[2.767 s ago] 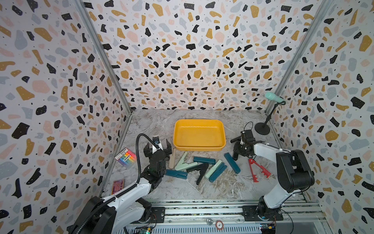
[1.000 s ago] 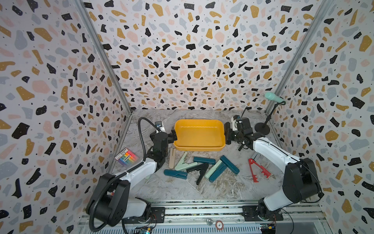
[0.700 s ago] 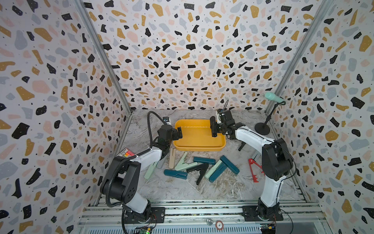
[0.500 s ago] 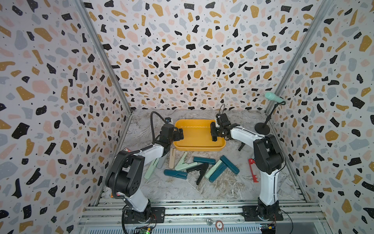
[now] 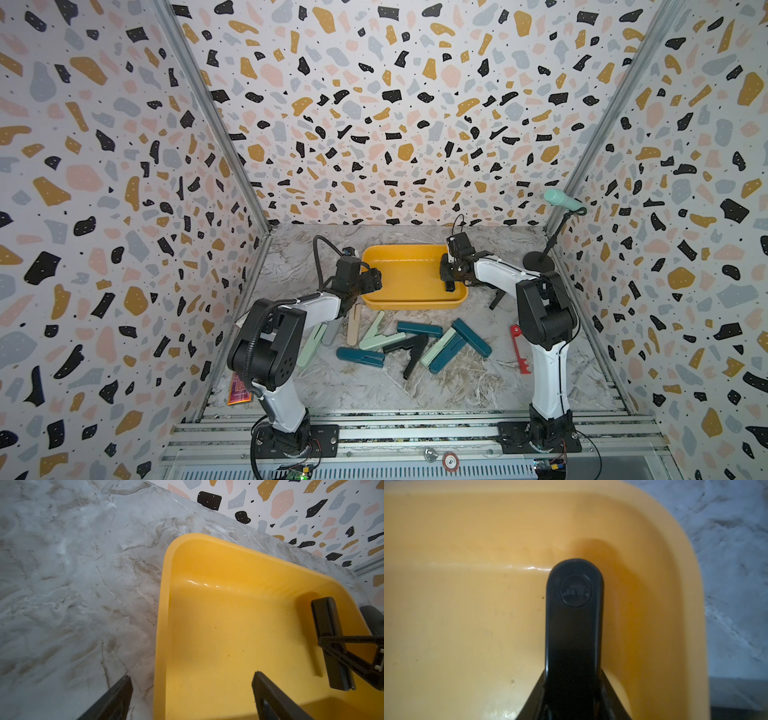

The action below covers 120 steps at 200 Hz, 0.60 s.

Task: Put the pruning pliers into the storage box
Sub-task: Place the pruning pliers in the storage box.

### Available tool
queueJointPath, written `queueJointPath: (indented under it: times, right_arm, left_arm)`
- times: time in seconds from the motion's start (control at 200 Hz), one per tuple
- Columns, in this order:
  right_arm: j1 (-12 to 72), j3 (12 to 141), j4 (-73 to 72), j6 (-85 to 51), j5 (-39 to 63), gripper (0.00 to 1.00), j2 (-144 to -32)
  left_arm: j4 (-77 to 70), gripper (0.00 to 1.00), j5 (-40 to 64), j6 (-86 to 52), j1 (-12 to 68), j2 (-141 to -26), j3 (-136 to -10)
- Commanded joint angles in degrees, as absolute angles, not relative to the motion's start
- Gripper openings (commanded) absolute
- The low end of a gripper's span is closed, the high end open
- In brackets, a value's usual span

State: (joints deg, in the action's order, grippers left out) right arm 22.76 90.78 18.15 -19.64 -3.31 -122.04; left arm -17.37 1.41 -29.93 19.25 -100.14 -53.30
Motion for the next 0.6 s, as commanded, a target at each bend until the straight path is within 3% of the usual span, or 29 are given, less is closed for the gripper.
queueJointPath:
  times: [0.0,0.36,0.596]
  right_arm:
    - [22.18,94.95,21.46,-17.06,-5.53,0.03,-123.22]
    - [22.04,98.16,26.25,-16.12,-6.26,0.09,-125.95]
    - [22.49,98.35,27.72,-16.79,-6.71,0.19,-126.62]
  left_arm:
    - [-22.25,0.89,3.24,-33.30,19.62,-99.37,-52.57]
    - [-21.88,0.89,-3.07,-34.02,20.34,-93.33,-48.07]
    - [-20.72,0.90,-6.36,-32.04,20.35,-89.89,-46.82]
